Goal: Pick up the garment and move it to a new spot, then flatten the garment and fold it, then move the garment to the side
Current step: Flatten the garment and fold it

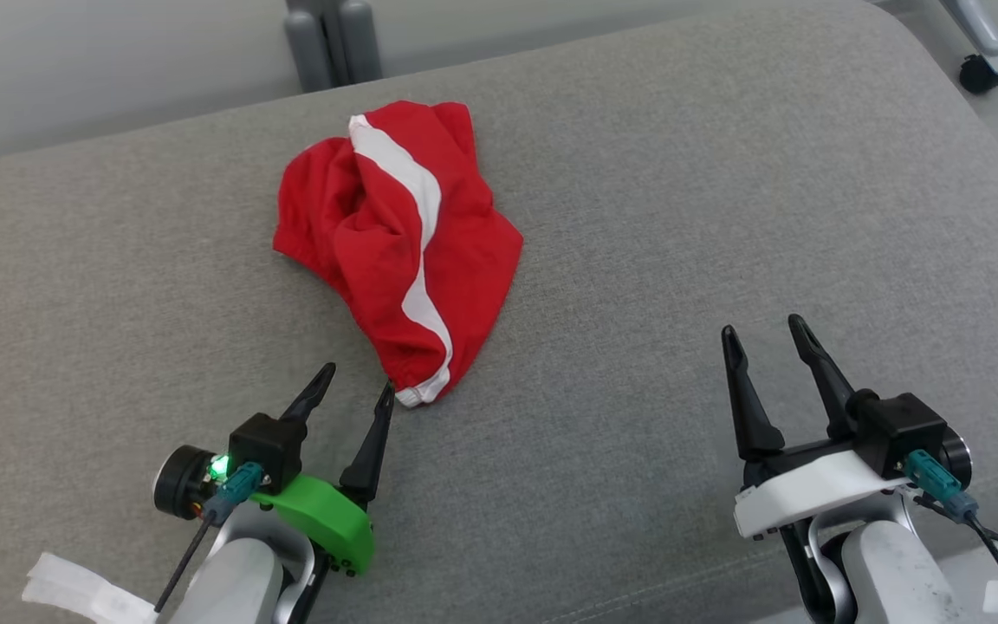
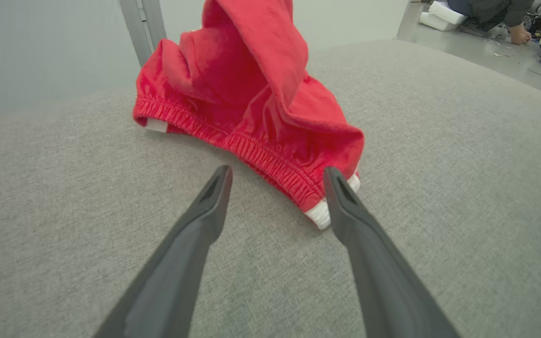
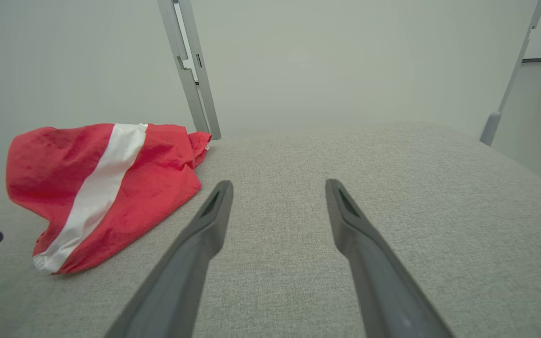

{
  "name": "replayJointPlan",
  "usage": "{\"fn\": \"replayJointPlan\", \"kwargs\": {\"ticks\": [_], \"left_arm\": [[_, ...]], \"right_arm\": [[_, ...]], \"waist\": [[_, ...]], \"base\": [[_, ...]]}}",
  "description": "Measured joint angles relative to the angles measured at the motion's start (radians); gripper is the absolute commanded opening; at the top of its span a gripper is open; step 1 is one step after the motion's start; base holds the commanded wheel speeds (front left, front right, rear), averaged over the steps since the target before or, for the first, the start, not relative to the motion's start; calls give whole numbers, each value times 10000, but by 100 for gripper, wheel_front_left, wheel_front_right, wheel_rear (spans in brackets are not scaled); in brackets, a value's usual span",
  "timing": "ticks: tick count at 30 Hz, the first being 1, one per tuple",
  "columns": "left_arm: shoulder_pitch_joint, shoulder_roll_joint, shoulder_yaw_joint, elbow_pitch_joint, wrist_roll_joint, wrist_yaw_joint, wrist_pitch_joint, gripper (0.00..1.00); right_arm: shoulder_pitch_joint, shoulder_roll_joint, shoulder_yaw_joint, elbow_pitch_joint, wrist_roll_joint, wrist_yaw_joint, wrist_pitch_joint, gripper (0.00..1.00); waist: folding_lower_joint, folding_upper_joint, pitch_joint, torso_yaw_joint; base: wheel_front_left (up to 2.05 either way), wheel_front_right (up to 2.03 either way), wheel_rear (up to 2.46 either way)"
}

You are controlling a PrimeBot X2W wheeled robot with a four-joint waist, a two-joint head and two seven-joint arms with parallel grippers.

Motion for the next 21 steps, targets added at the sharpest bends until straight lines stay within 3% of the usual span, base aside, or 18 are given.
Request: {"fn": "replayJointPlan", "kwargs": {"ticks": [11,12,13,14,15,21], "left_arm": [[-775,-2,-786,1453,-454,-2,0,100],[-832,-29,-765,1524,-516,-2,0,84],[-889,-77,-696,1601,-619,-2,-2,40],[-948,-140,-642,1716,-709,-4,-2,5],[-986,-178,-677,1833,-759,-4,-2,0],[-1044,-353,-541,1643,-882,-4,0,0]], "right_arm": [[-173,-2,-54,-29,100,0,0,100],[-192,-2,-61,-29,100,-2,0,100],[-207,-2,-79,-33,98,-2,0,100],[-212,0,-98,-36,88,-2,0,100],[-212,-2,-105,-36,75,-2,0,100],[-168,0,-230,-36,8,-2,0,100]], "waist": [[0,0,728,-768],[0,0,756,-792],[0,0,784,-814],[0,0,797,-816],[0,0,796,-807],[0,0,674,-574]], "base": [[0,0,0],[0,0,0],[0,0,0],[0,0,0],[0,0,0],[0,0,0]]}}
